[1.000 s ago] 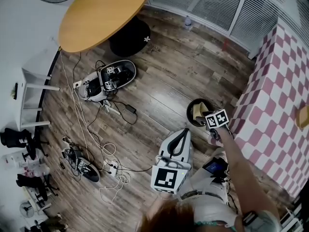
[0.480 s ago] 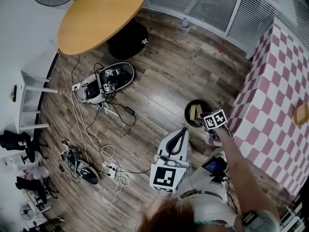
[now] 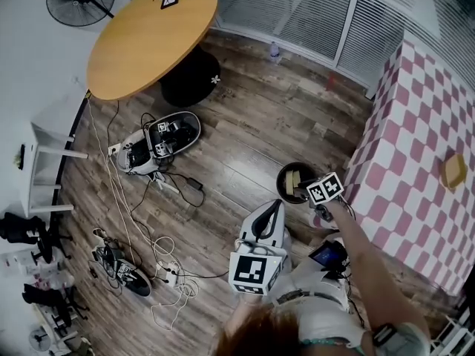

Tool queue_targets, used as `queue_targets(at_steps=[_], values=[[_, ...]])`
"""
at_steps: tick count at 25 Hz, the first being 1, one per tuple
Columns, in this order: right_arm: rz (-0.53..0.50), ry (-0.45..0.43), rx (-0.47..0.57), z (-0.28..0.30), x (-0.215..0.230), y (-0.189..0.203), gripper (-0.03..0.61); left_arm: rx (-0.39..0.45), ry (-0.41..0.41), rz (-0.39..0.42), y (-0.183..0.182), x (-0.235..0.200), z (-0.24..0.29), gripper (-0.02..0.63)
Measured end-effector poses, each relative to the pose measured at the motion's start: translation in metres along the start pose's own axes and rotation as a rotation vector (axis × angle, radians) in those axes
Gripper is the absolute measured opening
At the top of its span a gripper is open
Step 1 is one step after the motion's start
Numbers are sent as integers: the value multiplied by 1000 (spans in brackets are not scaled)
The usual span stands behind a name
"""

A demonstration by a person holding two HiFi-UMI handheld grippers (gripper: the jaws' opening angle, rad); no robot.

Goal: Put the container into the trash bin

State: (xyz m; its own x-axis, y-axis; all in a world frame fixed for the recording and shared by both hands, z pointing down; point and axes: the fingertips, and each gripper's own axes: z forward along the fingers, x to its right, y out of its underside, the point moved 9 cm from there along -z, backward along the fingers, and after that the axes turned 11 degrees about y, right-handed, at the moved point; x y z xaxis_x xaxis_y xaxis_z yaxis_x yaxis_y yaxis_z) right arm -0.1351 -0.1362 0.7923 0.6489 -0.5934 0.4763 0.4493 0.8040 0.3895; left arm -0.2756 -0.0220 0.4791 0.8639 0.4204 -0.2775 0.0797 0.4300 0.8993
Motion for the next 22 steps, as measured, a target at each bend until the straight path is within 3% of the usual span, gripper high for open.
queue_targets(at_steps=[6,10,15,22], values=[[-40,-10,29,-30,-16,-11,31,-9,12,-4,-13,9,-5,9],[-157,-21,68,-49,-32,-24,-2,-16,7,-5,-14,9,-5,9],[-313,-63,186,-70,-55,-42,-5,-8,7,-14,-3,4,4,9],[-440,-116,359,-126,-102,-63,-5,18,6,5,-14,8,4,9]])
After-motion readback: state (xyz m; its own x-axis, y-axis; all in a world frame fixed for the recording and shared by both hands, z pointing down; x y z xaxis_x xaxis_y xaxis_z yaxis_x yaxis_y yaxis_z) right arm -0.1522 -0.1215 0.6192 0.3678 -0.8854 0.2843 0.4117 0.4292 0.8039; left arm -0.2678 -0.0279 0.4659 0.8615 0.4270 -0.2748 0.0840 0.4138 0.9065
